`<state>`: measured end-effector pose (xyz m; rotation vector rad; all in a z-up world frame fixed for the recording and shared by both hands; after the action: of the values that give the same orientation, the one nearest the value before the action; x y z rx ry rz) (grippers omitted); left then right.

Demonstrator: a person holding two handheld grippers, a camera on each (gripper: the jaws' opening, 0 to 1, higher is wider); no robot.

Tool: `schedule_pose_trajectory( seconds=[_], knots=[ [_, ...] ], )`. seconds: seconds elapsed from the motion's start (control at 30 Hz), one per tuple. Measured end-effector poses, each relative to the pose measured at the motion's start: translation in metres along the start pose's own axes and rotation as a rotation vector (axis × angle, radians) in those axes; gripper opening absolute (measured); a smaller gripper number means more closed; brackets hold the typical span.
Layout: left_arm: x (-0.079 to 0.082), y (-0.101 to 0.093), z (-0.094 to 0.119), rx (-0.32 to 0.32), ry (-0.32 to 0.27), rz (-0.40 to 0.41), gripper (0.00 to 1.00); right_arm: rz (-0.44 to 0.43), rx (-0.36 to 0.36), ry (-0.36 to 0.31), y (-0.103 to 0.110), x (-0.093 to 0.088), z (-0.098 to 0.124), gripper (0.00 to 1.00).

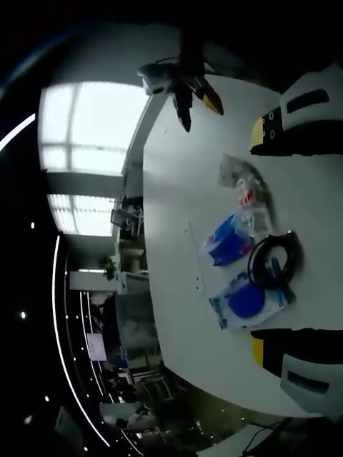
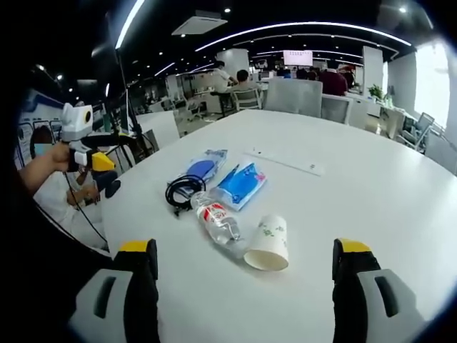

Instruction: Arrange the tabletop items into an orderly group along one side of the table until the central work area is clear of visible clutter.

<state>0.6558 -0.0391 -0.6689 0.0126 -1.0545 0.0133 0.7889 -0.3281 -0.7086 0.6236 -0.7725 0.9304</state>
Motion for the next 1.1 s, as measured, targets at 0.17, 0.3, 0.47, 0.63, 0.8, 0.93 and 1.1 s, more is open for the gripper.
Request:
schedule_pose_trajectory(
  seconds=[0.17, 0.3, 0.47, 0.63, 0.8, 0.93, 1.1],
  knots=[
    [0.001, 0.003, 0.000, -0.001, -0.007, -0.003, 1.00, 0.030, -0.008, 0.002, 0.002, 0.003, 0.002, 0.99],
    [0.000, 0.002, -0.001, -0.011, -0.005, -0.007, 0.99, 0.019, -0.010, -0.003, 0.004, 0.002, 0.003, 0.98],
    [-0.005, 0.001, -0.001, -0.015, 0.008, -0.013, 0.99, 0.016, -0.001, 0.006, 0.009, -0.003, 0.002, 0.97],
    [-0.008, -0.002, -0.001, -0.021, 0.014, -0.009, 0.99, 0.028, 0.018, 0.011, 0.012, -0.003, -0.001, 0.94],
    [-0.011, -0.006, 0.000, -0.031, 0.019, -0.012, 0.99, 0.055, 0.046, 0.022, 0.017, -0.001, -0.007, 0.91],
    [-0.013, -0.008, 0.001, -0.032, 0.018, -0.008, 0.99, 0.096, 0.072, 0.029, 0.020, 0.002, -0.013, 0.86],
    [-0.014, -0.007, 0.003, -0.026, 0.019, -0.013, 0.99, 0.115, 0.099, 0.027, 0.022, 0.009, -0.019, 0.84]
  ],
)
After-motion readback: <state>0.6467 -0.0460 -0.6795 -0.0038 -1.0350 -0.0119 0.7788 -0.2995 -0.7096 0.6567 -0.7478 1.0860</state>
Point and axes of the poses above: the point that each gripper's makers call its tool centre point, and the gripper's own axes: z roughly backward along the fingers, y roughly to its left, x roughly out of its top, the point moved 3 cm from there along z, roughly backward along the fingers, and after that the axes turned 4 degrees about x, right-handed, at the moved point
